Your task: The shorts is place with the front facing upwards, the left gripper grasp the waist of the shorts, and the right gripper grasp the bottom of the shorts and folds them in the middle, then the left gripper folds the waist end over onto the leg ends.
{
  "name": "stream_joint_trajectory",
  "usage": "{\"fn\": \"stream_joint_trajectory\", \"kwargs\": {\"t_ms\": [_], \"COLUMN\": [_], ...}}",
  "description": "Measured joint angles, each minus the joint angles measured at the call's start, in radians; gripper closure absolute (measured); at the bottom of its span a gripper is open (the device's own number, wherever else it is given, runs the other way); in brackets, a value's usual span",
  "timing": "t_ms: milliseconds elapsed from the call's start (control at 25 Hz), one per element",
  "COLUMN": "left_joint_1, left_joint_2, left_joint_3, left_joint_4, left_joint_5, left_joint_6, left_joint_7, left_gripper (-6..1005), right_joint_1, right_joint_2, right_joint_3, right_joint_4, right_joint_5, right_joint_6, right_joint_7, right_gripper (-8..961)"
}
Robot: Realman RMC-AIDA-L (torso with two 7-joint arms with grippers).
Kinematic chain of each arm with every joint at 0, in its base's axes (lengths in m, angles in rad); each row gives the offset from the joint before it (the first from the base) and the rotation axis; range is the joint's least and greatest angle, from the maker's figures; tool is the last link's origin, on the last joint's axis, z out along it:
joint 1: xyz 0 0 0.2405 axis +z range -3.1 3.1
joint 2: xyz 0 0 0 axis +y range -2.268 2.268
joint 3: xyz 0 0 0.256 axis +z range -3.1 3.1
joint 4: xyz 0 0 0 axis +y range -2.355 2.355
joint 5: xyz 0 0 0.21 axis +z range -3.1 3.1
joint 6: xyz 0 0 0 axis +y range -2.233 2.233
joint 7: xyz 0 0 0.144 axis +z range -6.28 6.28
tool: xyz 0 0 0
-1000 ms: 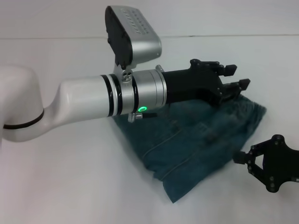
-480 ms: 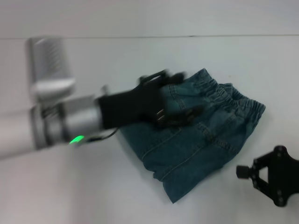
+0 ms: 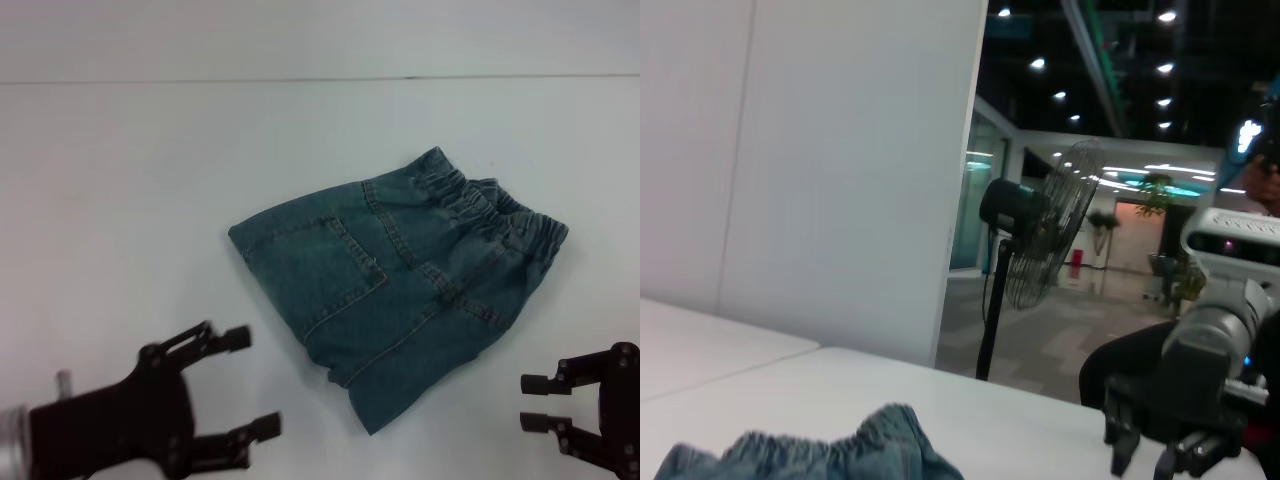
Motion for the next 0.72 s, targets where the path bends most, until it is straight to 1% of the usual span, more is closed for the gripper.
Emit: {"fn": "stream_joint_trajectory", "kwargs": {"t_ms": [80, 160, 240, 320, 360, 600, 720], "left_joint_1": [0.032, 0.05, 0.061, 0.069, 0.074, 0.079, 0.075], "left_joint_2": [-0.001, -0.001, 0.001, 0.002, 0.002, 0.003, 0.005], "left_joint_3": [-0.074, -0.136, -0.194, -0.228, -0.235, -0.248, -0.256], "left_joint_4": [-0.003, -0.006, -0.006, -0.005, -0.003, 0.0, 0.0], "left_joint_5": [0.058, 0.108, 0.153, 0.188, 0.197, 0.224, 0.244], "left_joint_6": [0.036, 0.068, 0.099, 0.125, 0.131, 0.138, 0.139], "left_joint_7": [0.03, 0.05, 0.065, 0.078, 0.083, 0.098, 0.097], "left_gripper": [76, 76, 76, 76, 76, 76, 76], "right_joint_1": [-0.009, -0.014, -0.017, -0.019, -0.02, -0.023, -0.019], "right_joint_2": [0.001, 0.002, 0.003, 0.004, 0.005, 0.005, 0.004], "right_joint_3": [0.003, 0.015, 0.027, 0.029, 0.029, 0.033, 0.027], "right_joint_4": [0.0, -0.001, -0.001, -0.001, -0.001, -0.001, -0.001], "right_joint_5": [0.001, 0.001, 0.001, 0.001, 0.001, -0.001, -0.002], "right_joint_6": [-0.017, -0.034, -0.048, -0.052, -0.053, -0.054, -0.055], "right_joint_7": [0.0, -0.001, -0.004, -0.005, -0.006, -0.005, -0.002], "right_gripper": [853, 831, 736, 641, 594, 464, 464]}}
